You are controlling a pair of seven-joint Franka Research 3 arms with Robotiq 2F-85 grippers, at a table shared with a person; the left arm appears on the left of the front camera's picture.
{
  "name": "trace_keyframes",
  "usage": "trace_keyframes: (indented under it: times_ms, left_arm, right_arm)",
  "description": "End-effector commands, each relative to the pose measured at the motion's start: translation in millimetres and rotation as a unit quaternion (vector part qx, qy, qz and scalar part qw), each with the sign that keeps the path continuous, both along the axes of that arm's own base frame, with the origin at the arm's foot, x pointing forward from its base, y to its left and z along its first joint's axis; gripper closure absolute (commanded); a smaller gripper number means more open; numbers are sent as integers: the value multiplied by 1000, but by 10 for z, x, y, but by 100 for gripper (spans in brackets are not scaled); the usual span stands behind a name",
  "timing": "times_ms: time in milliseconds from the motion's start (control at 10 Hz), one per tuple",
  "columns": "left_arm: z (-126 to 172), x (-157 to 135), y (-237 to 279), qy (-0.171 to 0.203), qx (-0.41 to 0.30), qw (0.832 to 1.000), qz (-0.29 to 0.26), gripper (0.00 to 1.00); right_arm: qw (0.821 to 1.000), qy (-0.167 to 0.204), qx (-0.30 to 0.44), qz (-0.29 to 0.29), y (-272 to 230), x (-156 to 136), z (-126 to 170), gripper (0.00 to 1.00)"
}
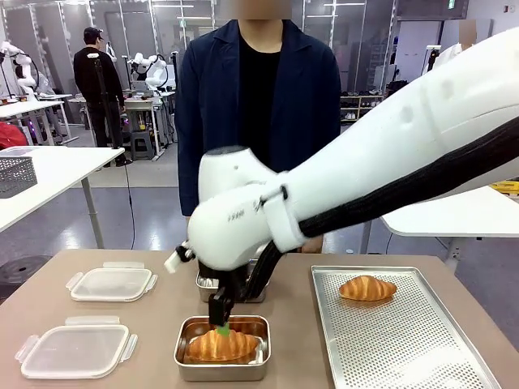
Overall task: Place the bread into the airtight container.
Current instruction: Pick up a Butter Roll and place it into an empty Airtight Container.
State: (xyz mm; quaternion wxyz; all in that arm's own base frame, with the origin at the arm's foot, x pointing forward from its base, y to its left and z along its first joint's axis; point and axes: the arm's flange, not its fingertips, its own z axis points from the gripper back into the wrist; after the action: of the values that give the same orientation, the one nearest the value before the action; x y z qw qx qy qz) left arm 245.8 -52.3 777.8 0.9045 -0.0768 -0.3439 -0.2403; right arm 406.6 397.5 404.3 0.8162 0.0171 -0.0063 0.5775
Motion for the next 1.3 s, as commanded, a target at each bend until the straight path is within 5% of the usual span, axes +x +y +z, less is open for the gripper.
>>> trace_keyframes:
  times_ms: [0,300,700,1200]
  left_arm:
    - [6,-4,7,0,2,1000,-6,0]
    - [6,-4,7,0,2,1000,-6,0]
    - [6,-4,7,0,2,1000,-6,0]
    - [6,-4,7,0,2,1000,-6,0]
  right_arm:
    - [1000,14,22,-6,-673,-97,529,0]
    - [996,0,55,-68,-1695,-41,1134,0]
    - [995,-28,92,-27,-2942,17,996,0]
    - [996,-15,83,-42,-3051,60,1008,0]
